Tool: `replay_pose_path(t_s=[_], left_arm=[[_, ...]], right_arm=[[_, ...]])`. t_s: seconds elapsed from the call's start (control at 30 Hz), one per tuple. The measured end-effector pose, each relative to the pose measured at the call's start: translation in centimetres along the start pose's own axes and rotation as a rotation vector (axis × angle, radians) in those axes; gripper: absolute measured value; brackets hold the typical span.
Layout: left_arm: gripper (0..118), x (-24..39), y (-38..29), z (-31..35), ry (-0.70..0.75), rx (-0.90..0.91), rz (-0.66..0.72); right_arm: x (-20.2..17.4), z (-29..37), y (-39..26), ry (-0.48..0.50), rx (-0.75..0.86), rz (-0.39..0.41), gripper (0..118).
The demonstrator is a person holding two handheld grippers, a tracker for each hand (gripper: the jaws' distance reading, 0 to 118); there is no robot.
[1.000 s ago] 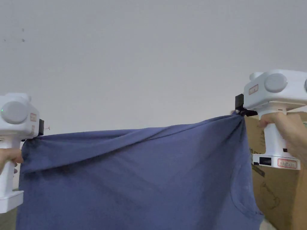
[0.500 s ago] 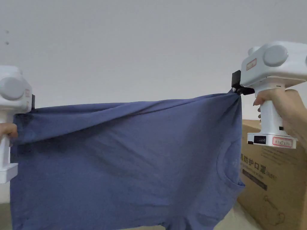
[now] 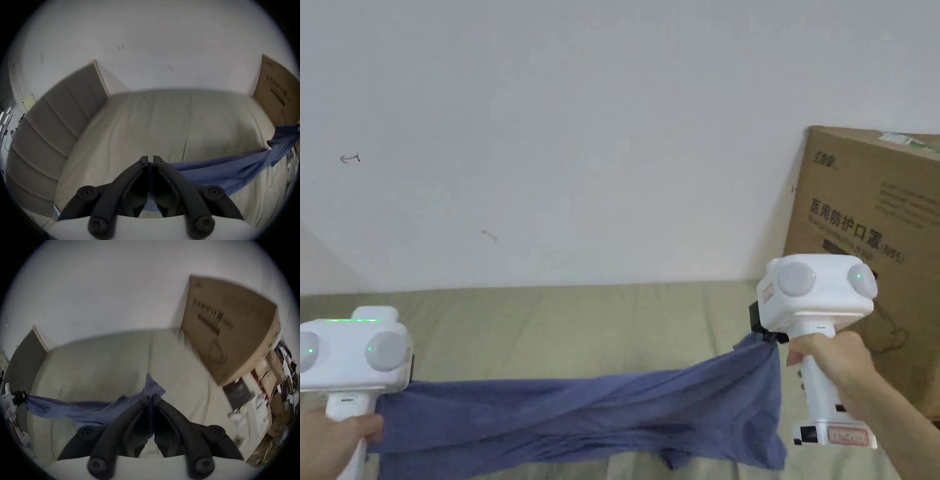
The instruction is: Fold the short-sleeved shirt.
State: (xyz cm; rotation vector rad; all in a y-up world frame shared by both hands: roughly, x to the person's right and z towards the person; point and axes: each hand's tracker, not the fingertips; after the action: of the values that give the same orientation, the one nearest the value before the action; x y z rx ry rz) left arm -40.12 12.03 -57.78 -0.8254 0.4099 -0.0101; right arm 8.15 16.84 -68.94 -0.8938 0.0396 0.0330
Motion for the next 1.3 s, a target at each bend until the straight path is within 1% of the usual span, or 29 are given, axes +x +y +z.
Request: replay_pose_path(t_s=[0.03, 0.1, 0.17, 0.23, 0.27, 0.33, 0.43, 0.47, 0.53, 0.6, 0.63, 0.67, 0.7, 0.73, 0.8, 0.83, 0.9, 0.93, 0.97, 1.0, 1.03, 1.07, 1.1, 1.13, 1.2, 1.23, 1.27, 1.3], left_arm=[[4, 0.2, -1.5, -0.9, 0.000, -0.029, -0.002], [4, 0.2, -4.1, -2.0, -0.005, -0.068, -0.011], [4, -0.9, -6.1, -3.2, -0.003, -0.097, -0.009], [4, -2.1, -8.3, -2.4, -0.020, -0.100, 0.012], [4, -2.6, -9.7, -1.8, -0.032, -0.098, 0.032], [4, -3.6, -12.7, 0.1, -0.042, -0.105, 0.027], [4, -4.9, -18.3, 4.1, -0.039, -0.103, -0.010], [4, -5.4, -19.8, 5.1, -0.046, -0.102, -0.009], [4, -6.5, -23.2, 7.6, -0.069, -0.126, 0.018], [4, -7.1, -26.9, 10.6, -0.076, -0.139, 0.022], [4, -7.3, -28.5, 11.9, -0.073, -0.138, 0.018], [4, -7.5, -29.9, 13.0, -0.063, -0.135, 0.003], [4, -7.7, -31.4, 14.4, -0.053, -0.138, -0.033], [4, -8.1, -32.7, 15.3, -0.042, -0.151, -0.052], [4, -9.1, -34.5, 16.8, -0.053, -0.183, -0.032], [4, -9.5, -35.4, 17.7, -0.054, -0.181, -0.007], [6, -10.2, -36.4, 18.6, -0.084, -0.185, -0.003], [15, -10.3, -36.6, 18.9, -0.088, -0.186, 0.002], [43, -10.4, -36.5, 19.1, -0.085, -0.183, 0.004], [66, -10.4, -36.3, 19.3, -0.049, -0.186, -0.005], [80, -10.5, -36.0, 19.5, -0.034, -0.166, -0.002], [88, -10.8, -35.7, 19.8, -0.046, -0.144, 0.006], [89, -10.7, -34.9, 20.3, -0.058, -0.131, 0.018], [89, -10.6, -34.2, 20.5, -0.058, -0.128, 0.027], [87, -10.2, -32.5, 20.8, -0.094, -0.087, 0.041], [82, -9.9, -31.7, 20.8, -0.114, -0.071, 0.052], [59, -9.5, -31.1, 20.6, -0.124, -0.072, 0.053], [28, -9.0, -30.4, 20.4, -0.136, -0.072, 0.057]], right_arm=[[0.0, -1.6, -1.8, 0.011, -0.038, -0.006, 4], [0.4, -4.5, -4.1, 0.002, -0.102, -0.010, 4], [0.8, -5.0, -6.6, 0.014, -0.121, -0.002, 4], [1.6, -4.3, -9.0, 0.025, -0.112, 0.003, 4], [2.1, -3.6, -10.5, 0.025, -0.111, 0.004, 4], [3.3, -2.3, -13.3, 0.026, -0.125, 0.004, 4], [4.7, 1.9, -19.5, 0.029, -0.151, -0.002, 4], [5.0, 3.1, -21.4, 0.019, -0.149, 0.000, 4], [5.7, 5.5, -25.8, 0.025, -0.165, 0.030, 4], [6.6, 8.0, -30.7, 0.029, -0.182, 0.015, 4], [7.1, 9.2, -33.2, 0.041, -0.212, 0.013, 4], [7.4, 10.1, -35.1, 0.027, -0.221, 0.003, 4], [7.8, 11.0, -37.1, 0.023, -0.241, 0.007, 4], [8.3, 11.9, -39.0, 0.038, -0.274, 0.013, 4], [8.9, 13.8, -41.7, 0.045, -0.309, -0.052, 4], [9.3, 14.8, -42.6, 0.079, -0.302, -0.059, 4], [9.1, 16.1, -43.6, 0.057, -0.276, -0.043, 5], [9.0, 16.5, -43.6, 0.054, -0.251, -0.018, 9], [9.0, 16.8, -43.5, 0.061, -0.245, -0.012, 27], [8.7, 16.9, -43.0, 0.049, -0.241, -0.011, 49], [8.5, 16.9, -42.4, 0.021, -0.231, -0.003, 66], [8.3, 16.9, -41.9, 0.008, -0.214, 0.006, 71], [8.1, 17.1, -41.0, -0.005, -0.185, 0.012, 71], [7.7, 17.2, -40.1, -0.010, -0.171, 0.019, 71], [6.6, 17.5, -37.7, 0.014, -0.120, 0.050, 71], [5.8, 17.7, -36.5, 0.029, -0.085, 0.067, 70], [5.1, 17.8, -35.7, 0.044, -0.059, 0.081, 64], [4.3, 17.6, -34.4, 0.062, -0.030, 0.107, 47]])
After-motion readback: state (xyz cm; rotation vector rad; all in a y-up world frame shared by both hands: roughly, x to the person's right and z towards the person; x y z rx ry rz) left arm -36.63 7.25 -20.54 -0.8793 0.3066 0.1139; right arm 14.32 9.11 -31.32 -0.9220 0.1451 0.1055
